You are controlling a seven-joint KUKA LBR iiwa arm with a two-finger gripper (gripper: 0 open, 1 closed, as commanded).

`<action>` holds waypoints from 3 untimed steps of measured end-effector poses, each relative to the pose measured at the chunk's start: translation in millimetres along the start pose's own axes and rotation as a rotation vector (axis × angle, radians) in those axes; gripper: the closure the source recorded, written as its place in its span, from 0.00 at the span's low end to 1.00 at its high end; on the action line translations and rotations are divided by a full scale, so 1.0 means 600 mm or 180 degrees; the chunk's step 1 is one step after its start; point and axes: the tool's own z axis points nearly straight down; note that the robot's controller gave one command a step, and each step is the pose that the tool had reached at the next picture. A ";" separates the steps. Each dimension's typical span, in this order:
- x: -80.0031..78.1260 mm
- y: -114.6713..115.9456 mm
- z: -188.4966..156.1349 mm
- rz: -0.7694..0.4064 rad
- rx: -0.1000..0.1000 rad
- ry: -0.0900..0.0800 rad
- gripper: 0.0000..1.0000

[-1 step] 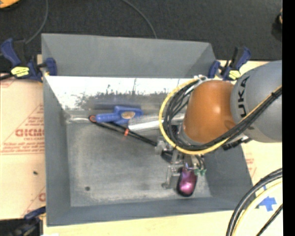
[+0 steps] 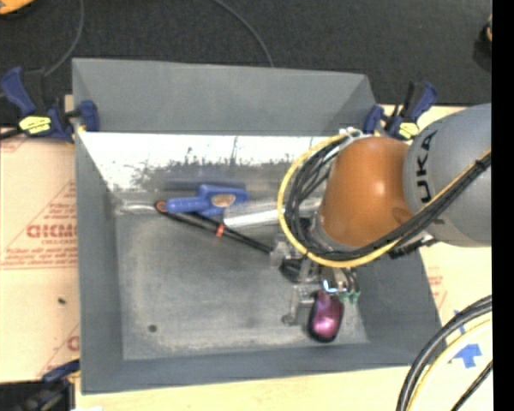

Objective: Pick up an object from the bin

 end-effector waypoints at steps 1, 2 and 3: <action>-0.082 -0.175 0.088 0.0702 0.0001 0.0001 0.00; -0.158 -0.135 -0.013 0.1308 -0.0003 -0.0020 0.00; -0.199 -0.159 0.089 0.1532 0.0002 -0.0008 0.00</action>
Offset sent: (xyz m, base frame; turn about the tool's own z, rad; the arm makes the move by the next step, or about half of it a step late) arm 0.0934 -0.0801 0.0062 0.4137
